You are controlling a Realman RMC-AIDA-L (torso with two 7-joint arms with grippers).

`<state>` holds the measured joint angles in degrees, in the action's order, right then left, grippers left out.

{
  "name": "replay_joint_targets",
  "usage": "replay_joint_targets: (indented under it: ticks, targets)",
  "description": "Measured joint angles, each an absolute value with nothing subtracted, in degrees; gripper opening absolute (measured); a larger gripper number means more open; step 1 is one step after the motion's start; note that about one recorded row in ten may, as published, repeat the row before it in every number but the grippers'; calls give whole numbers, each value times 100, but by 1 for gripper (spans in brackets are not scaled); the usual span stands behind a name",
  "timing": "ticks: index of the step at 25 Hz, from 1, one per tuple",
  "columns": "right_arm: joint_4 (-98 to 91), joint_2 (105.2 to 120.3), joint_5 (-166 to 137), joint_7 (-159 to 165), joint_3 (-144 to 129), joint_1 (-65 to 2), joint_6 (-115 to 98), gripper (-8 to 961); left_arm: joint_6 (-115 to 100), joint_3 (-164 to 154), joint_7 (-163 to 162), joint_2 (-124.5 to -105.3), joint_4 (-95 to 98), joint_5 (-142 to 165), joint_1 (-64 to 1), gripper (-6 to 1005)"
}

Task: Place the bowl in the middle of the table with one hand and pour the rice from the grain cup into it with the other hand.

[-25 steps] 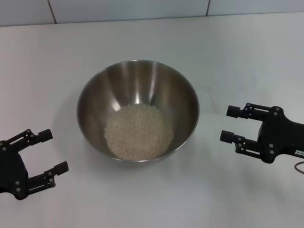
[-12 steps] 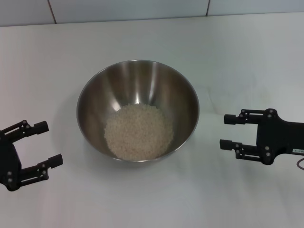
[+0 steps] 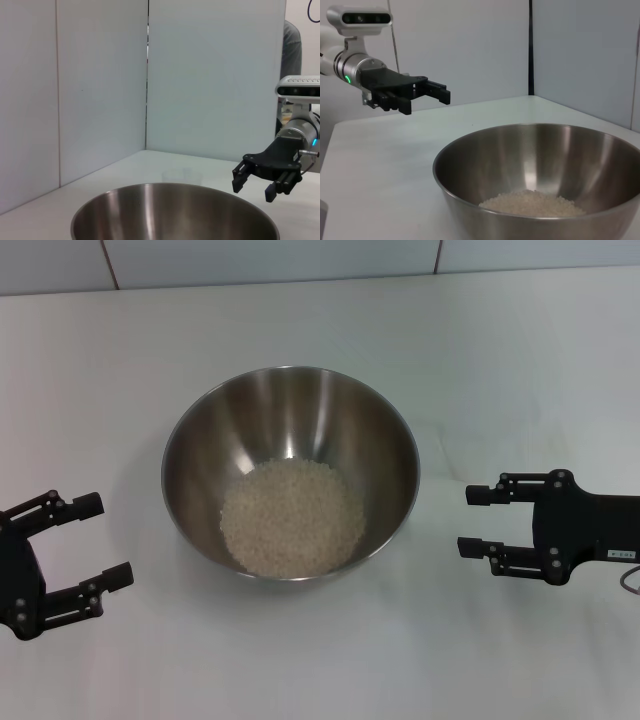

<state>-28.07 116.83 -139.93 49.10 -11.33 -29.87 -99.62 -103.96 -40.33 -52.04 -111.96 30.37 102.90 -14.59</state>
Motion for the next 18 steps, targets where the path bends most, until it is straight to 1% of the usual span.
replay_joint_targets:
  ticks: [18]
  targets:
    - [-2813, 11680, -13970, 4890, -1195, -3007, -9907, 604, -10436, -4000, -5219, -11192, 3043, 10362, -1468, 800]
